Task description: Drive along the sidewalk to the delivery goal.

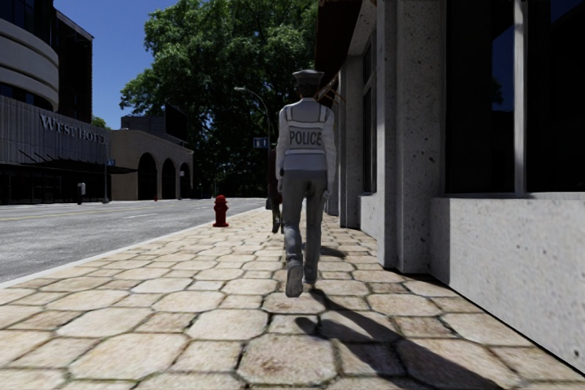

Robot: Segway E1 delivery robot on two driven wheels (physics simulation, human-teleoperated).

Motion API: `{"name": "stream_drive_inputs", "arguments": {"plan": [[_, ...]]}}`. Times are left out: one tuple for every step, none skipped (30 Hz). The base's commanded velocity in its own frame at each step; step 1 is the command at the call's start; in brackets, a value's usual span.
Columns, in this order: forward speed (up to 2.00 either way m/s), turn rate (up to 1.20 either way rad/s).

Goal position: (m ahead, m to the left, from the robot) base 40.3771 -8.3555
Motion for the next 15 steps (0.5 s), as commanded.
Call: {"name": "stream_drive_inputs", "arguments": {"plan": [[1.65, -0.24], [1.65, -0.25], [1.65, -0.25], [1.65, -0.25], [1.65, -0.25], [1.65, -0.25], [1.65, -0.25], [1.65, -0.25], [1.65, -0.25], [1.65, -0.25], [1.65, -0.25], [1.65, -0.25], [1.65, -0.25], [1.65, -0.19], [1.65, 0.0]]}}
